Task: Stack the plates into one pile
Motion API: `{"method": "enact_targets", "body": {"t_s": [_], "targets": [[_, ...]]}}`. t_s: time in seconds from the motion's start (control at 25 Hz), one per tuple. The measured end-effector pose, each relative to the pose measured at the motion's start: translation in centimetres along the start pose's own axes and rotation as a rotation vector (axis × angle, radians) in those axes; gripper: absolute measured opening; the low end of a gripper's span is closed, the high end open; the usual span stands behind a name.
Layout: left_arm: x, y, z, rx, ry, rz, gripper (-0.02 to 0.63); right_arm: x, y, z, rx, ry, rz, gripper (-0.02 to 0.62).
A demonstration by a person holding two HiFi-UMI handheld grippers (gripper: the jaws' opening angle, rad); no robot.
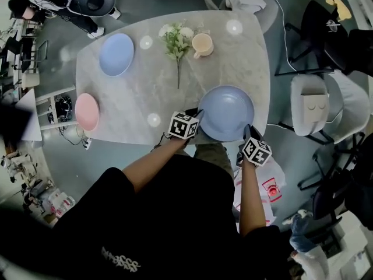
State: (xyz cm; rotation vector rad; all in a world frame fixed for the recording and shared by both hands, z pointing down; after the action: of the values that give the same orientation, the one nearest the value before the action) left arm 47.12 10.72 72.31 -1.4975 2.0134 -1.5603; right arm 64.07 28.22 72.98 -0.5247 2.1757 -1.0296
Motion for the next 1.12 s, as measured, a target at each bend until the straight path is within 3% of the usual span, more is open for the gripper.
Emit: {"method": "enact_targets", "body": {"t_s": [0.24, 0.68, 1.12], "targets": [[2.9, 4.1, -0.9, -0.053, 0.078, 0.001, 0.061, 4.7, 0.2, -0.6, -0.008, 0.053, 0.044, 0.048], [13.0, 13.2, -6.7, -0.113, 0.222, 0.000, 0.060, 18.1, -1.6, -3.9, 0.026, 0.197, 0.086, 0.048], [24.0, 25.4, -16.6, -0.156, 0.294, -0.044, 0.060, 33.6, -1.8, -14.4, 0.074, 0.244, 0.063, 0.046]]}}
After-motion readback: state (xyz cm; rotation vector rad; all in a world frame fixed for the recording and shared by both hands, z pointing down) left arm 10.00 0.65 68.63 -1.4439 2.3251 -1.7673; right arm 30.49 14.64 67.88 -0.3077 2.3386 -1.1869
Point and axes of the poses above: the fingertips, and each gripper's own axes: y backward along the fingers, x to its left, z out of its top, the point moved 2 cm from there along y, backward along the fingers, and after that the axes turned 1 degree about x, right-handed, at the moved point
